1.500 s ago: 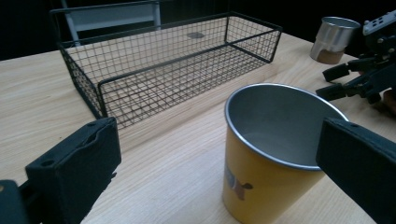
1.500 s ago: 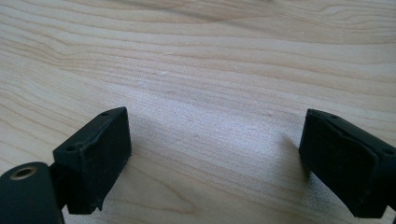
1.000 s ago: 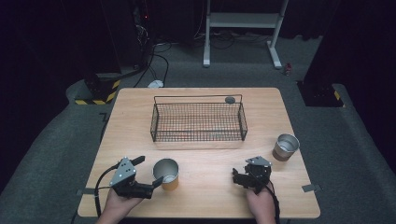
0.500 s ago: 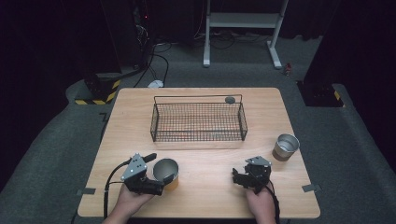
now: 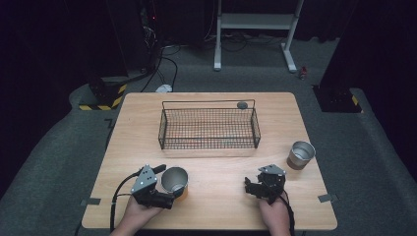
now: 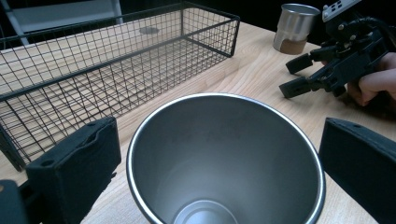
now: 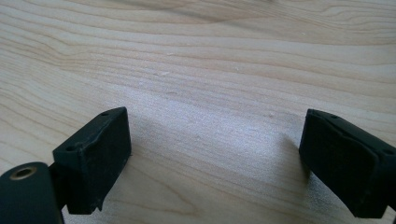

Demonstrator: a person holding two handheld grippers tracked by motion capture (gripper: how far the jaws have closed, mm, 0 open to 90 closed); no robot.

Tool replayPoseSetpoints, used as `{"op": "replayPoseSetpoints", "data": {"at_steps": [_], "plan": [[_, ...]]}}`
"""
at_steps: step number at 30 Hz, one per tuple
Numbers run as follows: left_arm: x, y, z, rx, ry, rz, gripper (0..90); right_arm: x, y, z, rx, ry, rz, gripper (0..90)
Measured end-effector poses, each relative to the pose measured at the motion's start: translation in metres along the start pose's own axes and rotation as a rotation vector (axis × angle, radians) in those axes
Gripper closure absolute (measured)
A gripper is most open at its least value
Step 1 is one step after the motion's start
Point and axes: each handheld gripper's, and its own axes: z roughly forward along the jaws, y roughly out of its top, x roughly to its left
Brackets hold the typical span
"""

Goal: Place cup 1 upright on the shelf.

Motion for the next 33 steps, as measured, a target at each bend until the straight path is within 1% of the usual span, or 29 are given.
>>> {"op": "replayPoseSetpoints", "data": {"at_steps": [4, 5, 8, 9, 14, 17, 20, 22, 24, 27, 30, 33], "plan": [[0.000, -0.002, 0.002, 0.003, 0.006, 0.000, 0.1, 0.000, 0.000, 0.000, 0.000, 0.000, -0.002, 9.1], [0.000, -0.004, 0.002, 0.005, 0.001, -0.008, 0.1, 0.000, 0.000, 0.000, 0.000, 0.000, -0.002, 9.1], [0.001, -0.006, 0.003, 0.007, -0.006, -0.008, 0.1, 0.000, 0.000, 0.000, 0.000, 0.000, 0.000, 9.1], [0.002, -0.008, 0.004, 0.012, -0.014, -0.012, 0.1, 0.000, 0.000, 0.000, 0.000, 0.000, 0.000, 9.1], [0.001, -0.012, 0.006, 0.024, -0.016, -0.005, 0.5, 0.000, 0.000, 0.000, 0.000, 0.000, 0.000, 9.1], [0.000, -0.016, 0.007, 0.030, -0.030, -0.018, 0.6, 0.000, 0.000, 0.000, 0.000, 0.000, 0.000, 9.1], [0.000, -0.019, 0.010, 0.037, -0.027, -0.006, 0.6, 0.000, 0.000, 0.000, 0.000, 0.000, 0.000, 9.1], [0.002, -0.021, 0.012, 0.038, -0.033, -0.023, 0.6, 0.000, 0.000, 0.000, 0.000, 0.000, 0.000, 9.1], [0.002, -0.023, 0.014, 0.046, -0.043, -0.029, 0.6, 0.000, 0.000, 0.000, 0.000, 0.000, -0.002, 9.1], [0.002, -0.024, 0.015, 0.061, -0.046, -0.018, 0.6, 0.000, 0.000, 0.000, 0.000, 0.001, -0.001, 9.1], [0.001, -0.025, 0.016, 0.061, -0.047, -0.020, 0.6, 0.000, 0.000, 0.000, 0.001, 0.002, -0.006, 9.1], [0.001, -0.025, 0.018, 0.062, -0.060, -0.023, 0.6, 0.000, 0.000, 0.000, 0.001, 0.002, -0.006, 9.1]]}}
